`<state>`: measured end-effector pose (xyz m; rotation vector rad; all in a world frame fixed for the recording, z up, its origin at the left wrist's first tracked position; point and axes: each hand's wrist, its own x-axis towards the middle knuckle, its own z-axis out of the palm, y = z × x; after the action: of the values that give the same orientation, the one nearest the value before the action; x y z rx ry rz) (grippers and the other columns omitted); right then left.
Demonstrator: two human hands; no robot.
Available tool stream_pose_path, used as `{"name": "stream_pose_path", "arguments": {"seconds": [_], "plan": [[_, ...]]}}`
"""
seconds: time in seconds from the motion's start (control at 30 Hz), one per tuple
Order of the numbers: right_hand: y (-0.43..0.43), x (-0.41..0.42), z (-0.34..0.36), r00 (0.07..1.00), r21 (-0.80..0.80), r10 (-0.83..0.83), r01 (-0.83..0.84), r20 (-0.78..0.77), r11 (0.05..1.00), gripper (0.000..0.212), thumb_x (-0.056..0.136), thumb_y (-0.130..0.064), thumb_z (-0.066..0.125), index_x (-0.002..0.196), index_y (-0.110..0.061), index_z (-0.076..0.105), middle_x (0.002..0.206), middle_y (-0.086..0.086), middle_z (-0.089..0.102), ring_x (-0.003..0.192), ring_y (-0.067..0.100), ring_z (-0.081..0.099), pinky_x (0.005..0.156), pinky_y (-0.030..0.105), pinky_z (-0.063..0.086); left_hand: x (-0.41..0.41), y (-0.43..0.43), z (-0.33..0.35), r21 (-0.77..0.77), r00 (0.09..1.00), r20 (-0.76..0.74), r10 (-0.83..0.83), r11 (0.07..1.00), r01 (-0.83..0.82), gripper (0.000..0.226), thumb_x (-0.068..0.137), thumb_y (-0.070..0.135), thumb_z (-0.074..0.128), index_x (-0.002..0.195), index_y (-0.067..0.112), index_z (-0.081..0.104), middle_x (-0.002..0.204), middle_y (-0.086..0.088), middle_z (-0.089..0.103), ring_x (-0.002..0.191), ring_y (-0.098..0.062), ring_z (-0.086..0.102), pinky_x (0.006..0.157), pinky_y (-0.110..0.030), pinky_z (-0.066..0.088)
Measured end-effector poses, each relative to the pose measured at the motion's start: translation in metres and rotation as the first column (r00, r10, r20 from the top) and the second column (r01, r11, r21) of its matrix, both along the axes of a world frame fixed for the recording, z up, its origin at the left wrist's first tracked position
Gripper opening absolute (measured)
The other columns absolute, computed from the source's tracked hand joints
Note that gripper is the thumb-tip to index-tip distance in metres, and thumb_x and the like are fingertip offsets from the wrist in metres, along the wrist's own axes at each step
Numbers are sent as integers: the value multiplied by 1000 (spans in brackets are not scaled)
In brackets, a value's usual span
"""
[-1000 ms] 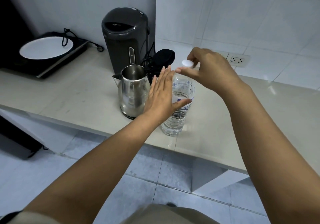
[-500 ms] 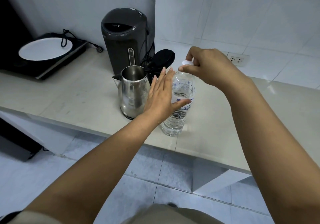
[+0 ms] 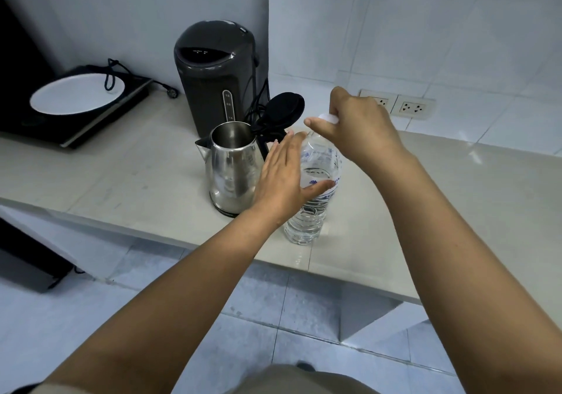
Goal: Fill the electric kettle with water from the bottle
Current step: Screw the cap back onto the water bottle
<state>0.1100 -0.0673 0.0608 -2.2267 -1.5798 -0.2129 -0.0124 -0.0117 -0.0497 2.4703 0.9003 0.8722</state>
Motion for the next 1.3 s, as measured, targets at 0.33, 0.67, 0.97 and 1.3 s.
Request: {"name": "stream_pose_path", "arguments": {"seconds": [0.33,0.67,0.97,1.3], "plan": [[-8,10,7,976,-9,211,-212,-49,977,32,93,-47,52,104,-17,57,83,-5,53,81,20,51,68,29,32,-3,3,0,-31,998,50,-43,999,45,100,76,56,72,150,10,23,154,-5,33,144,-17,27,121,-31,12],[0,-4,-6,1000,68,15,-13,-25,998,43,91,-52,55,101,-10,52,84,4,58,82,30,55,67,33,36,-2,-3,-5,-41,996,84,1,999,2,100,77,55,72,152,11,20,155,-4,30,144,-17,25,119,-29,16],[-10,2,-28,975,172,128,-97,-182,980,41,87,-50,63,104,-13,57,92,-2,53,88,20,52,69,29,34,-6,-22,-26,-162,992,126,30,987,-10,110,78,59,64,156,18,-2,162,1,16,146,-12,21,116,-30,25],[-12,-7,-57,875,250,149,-33,-461,968,40,93,-47,56,114,-14,60,108,0,59,104,15,56,86,30,45,-15,-28,-41,-170,996,88,14,985,2,102,86,54,59,155,19,-8,161,2,17,145,-11,23,112,-30,33]]}}
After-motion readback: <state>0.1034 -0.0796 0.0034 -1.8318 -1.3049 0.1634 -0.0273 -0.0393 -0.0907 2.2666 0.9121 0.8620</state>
